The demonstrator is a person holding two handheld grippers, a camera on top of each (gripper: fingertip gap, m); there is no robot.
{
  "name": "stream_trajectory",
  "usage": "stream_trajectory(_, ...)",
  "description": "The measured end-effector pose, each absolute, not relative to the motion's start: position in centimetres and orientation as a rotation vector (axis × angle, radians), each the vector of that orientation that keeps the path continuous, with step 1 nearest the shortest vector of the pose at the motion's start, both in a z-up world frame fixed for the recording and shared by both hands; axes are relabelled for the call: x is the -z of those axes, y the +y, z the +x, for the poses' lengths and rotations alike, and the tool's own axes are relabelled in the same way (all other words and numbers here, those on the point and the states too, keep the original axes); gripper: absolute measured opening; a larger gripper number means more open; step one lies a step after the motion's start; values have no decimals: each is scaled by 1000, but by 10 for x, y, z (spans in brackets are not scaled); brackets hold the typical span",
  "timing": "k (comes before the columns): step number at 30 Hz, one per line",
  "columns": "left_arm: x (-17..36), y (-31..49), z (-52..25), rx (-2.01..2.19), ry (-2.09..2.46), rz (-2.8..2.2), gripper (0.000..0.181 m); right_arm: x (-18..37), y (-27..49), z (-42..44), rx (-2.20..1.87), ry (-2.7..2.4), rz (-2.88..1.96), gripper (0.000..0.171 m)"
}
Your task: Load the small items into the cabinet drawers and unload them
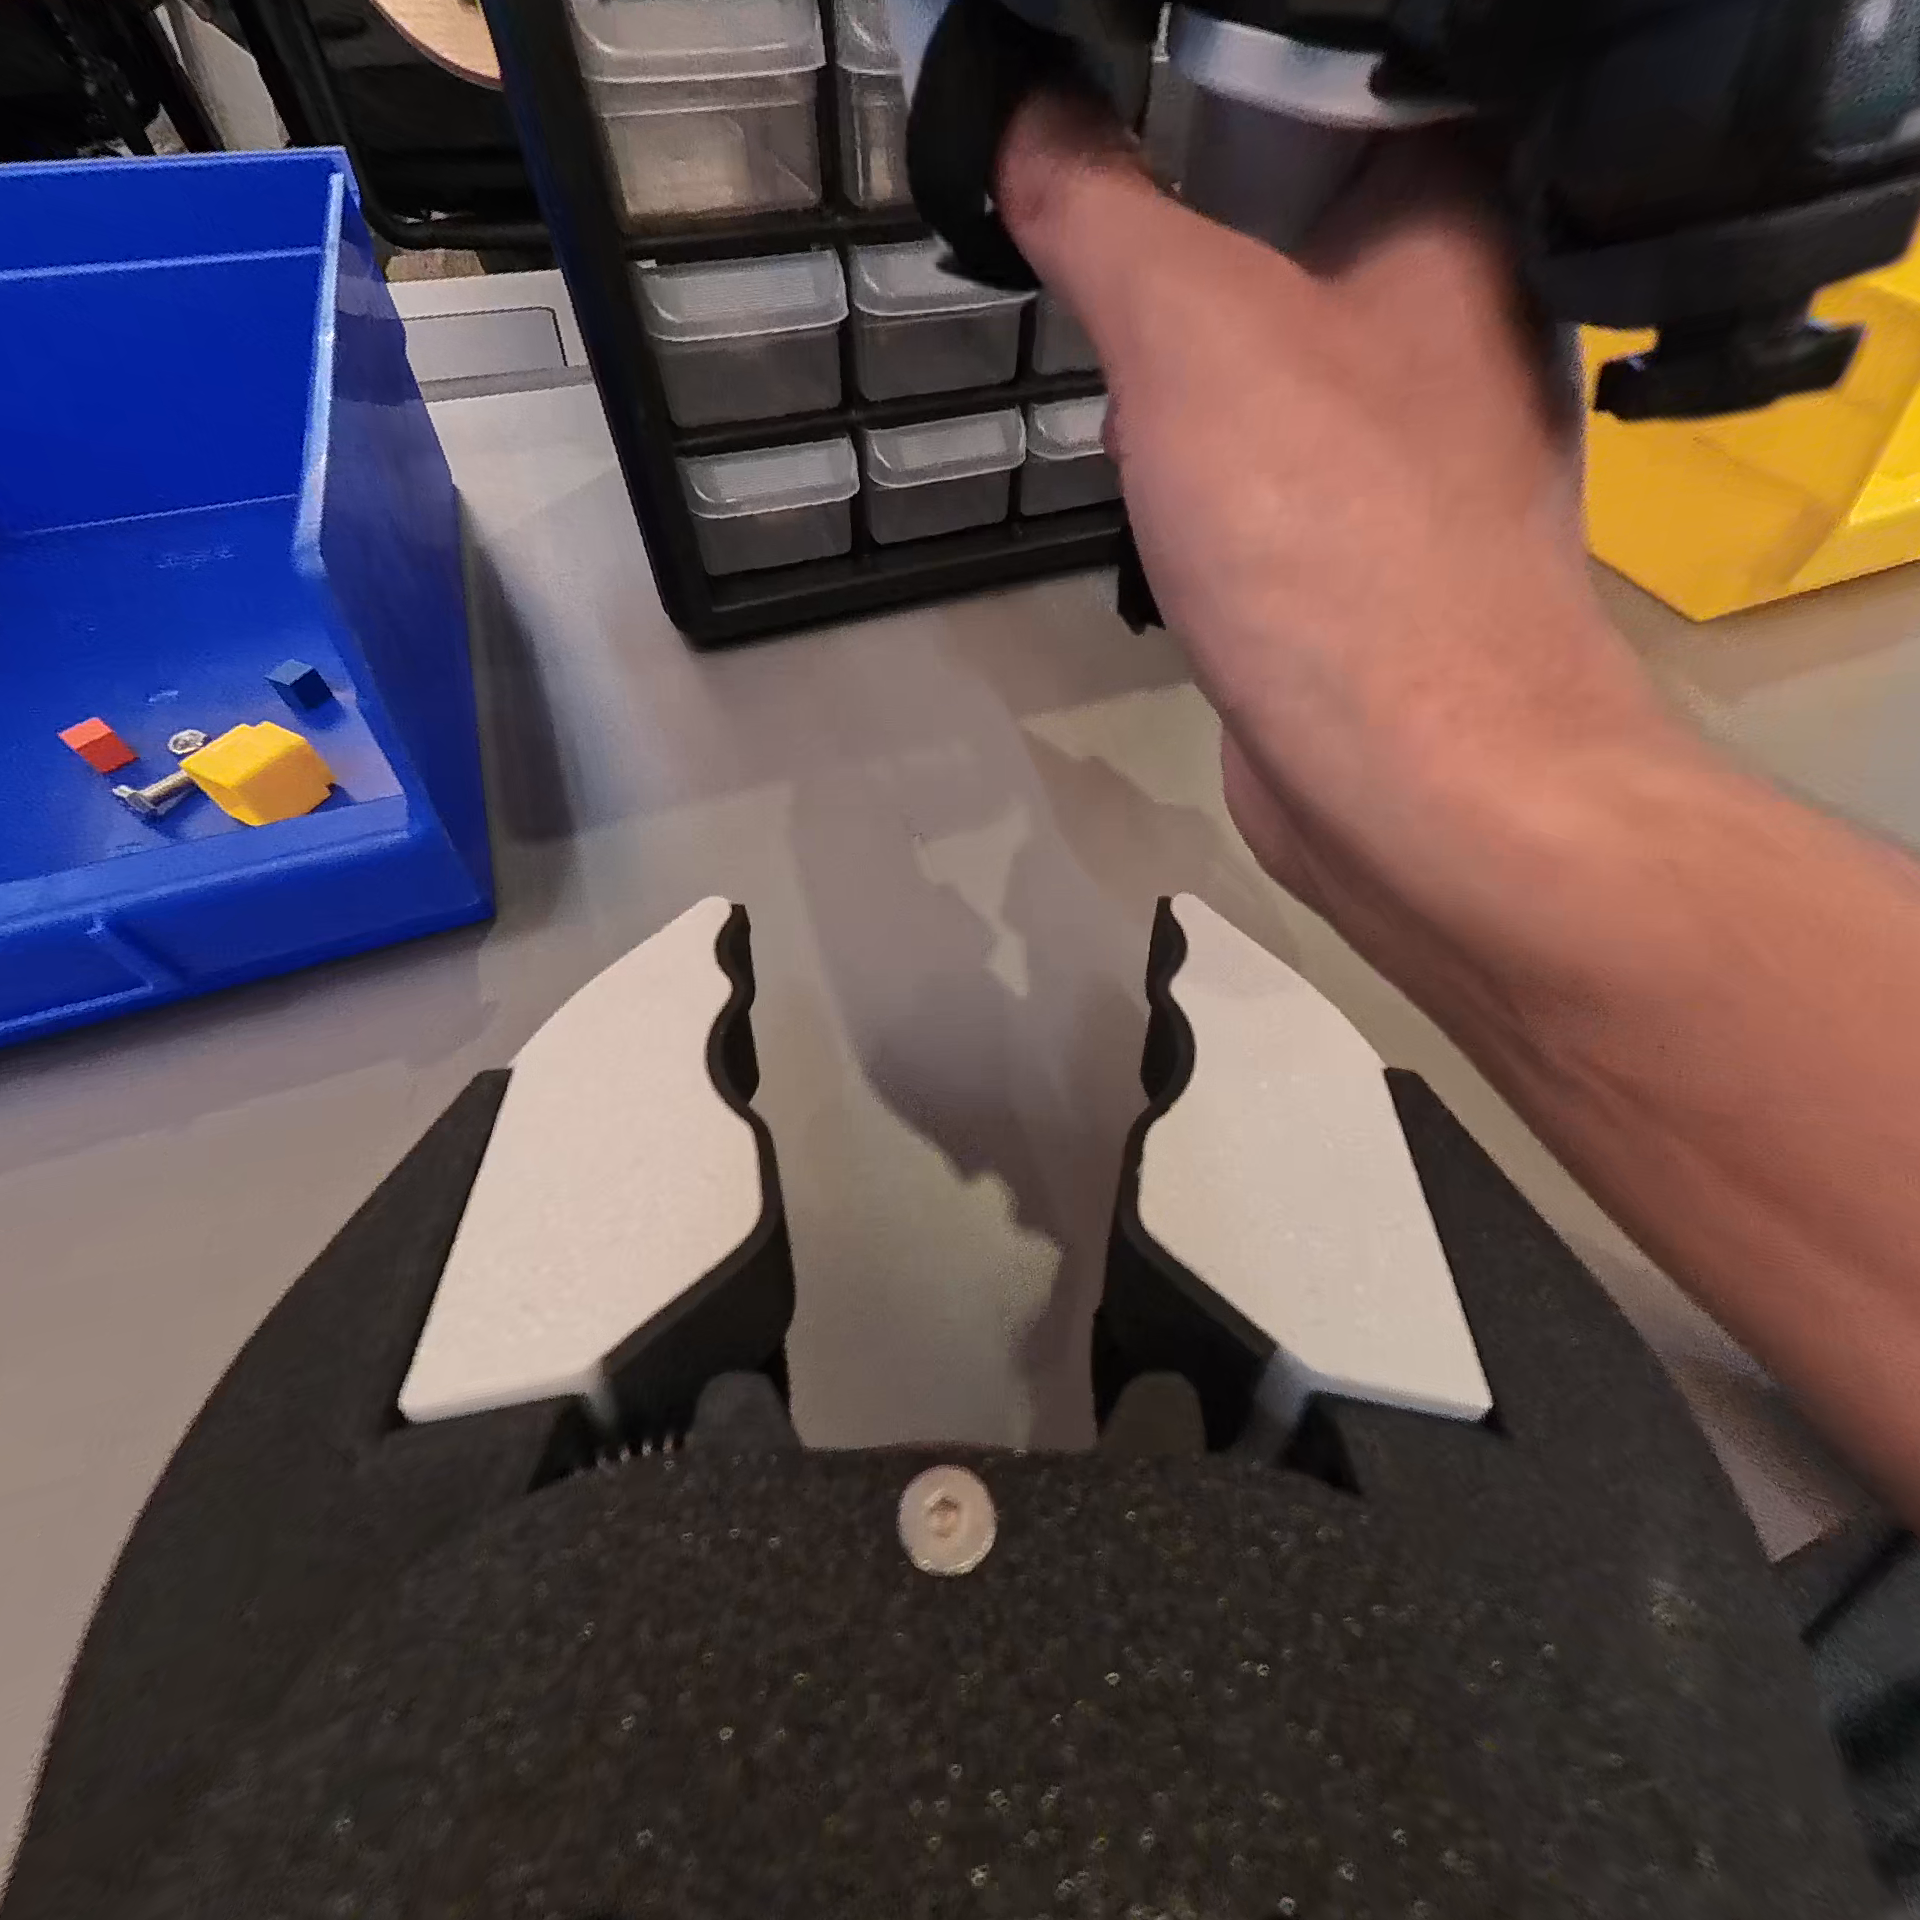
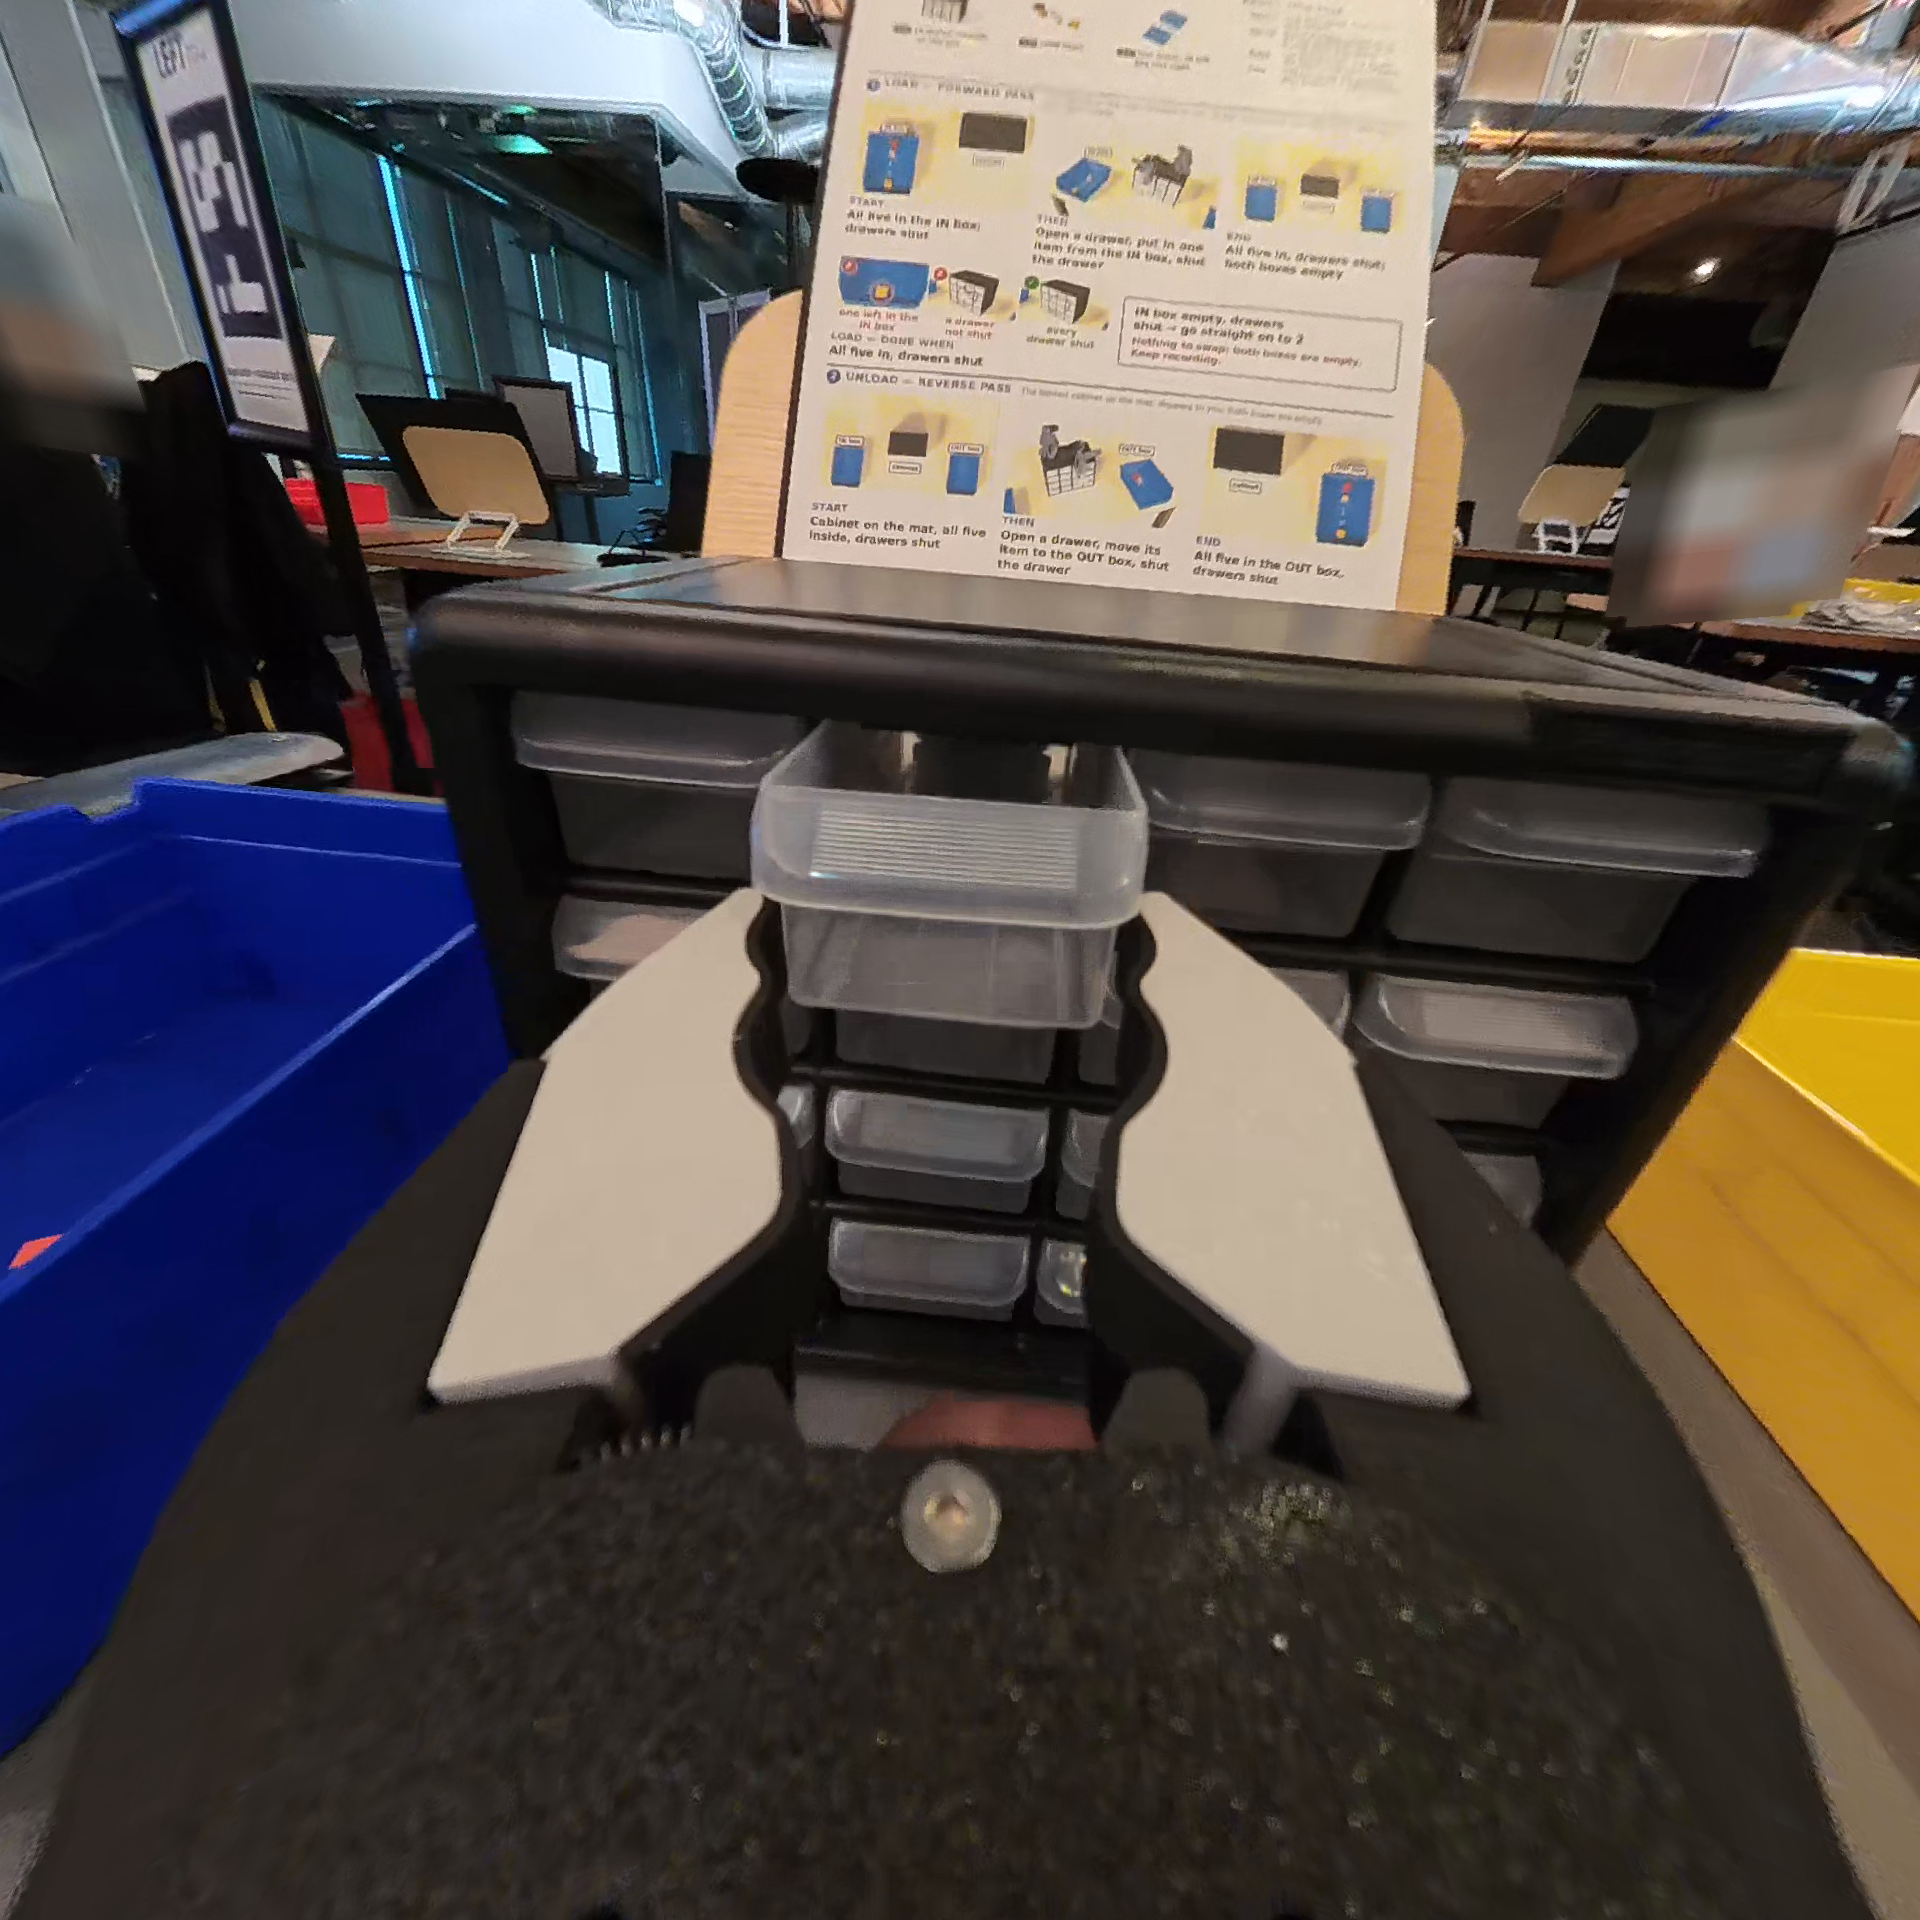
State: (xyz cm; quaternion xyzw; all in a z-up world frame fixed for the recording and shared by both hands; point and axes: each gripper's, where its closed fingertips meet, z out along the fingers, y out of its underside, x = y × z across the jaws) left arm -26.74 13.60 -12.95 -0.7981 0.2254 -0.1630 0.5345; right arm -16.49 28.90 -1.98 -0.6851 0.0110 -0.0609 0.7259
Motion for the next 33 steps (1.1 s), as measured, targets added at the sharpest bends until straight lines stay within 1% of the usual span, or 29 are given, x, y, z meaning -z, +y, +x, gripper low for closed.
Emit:
stream_trajectory(7, 130, 135, -268, 387, 535, -1906, 72, 18, 265, -169, 170, 62, -1466, 61)
stream_trajectory(8, 130, 135, -269, 385, 534, -1905, 72, 18, 264, -169, 160, 71, -1462, 62)
stream_trajectory(10, 130, 136, -270, 387, 532, -1906, 72, 18, 263, -169, 127, 76, -1459, 74)
stream_trajectory(14, 132, 136, -269, 399, 531, -1917, 72, 13, 268, -166, 147, 70, -1448, 75)
stream_trajectory(15, 132, 136, -269, 400, 531, -1918, 72, 14, 271, -165, 129, 75, -1456, 74)
stream_trajectory(17, 132, 136, -269, 399, 530, -1918, 72, 19, 275, -167, 91, 58, -1482, 65)
stream_trajectory(23, 135, 138, -272, 404, 519, -1936, 73, 22, 265, -171, 109, 52, -1462, 65)
stream_trajectory(26, 136, 139, -272, 431, 528, -1951, 80, 27, 263, -171, 111, 62, -1466, 65)
stream_trajectory(30, 130, 143, -278, 447, 488, -1965, 79, 29, 263, -171, 116, 60, -1458, 65)
stream_trajectory(33, 115, 147, -289, 494, 462, -1953, 75, 29, 263, -170, 109, 60, -1458, 65)
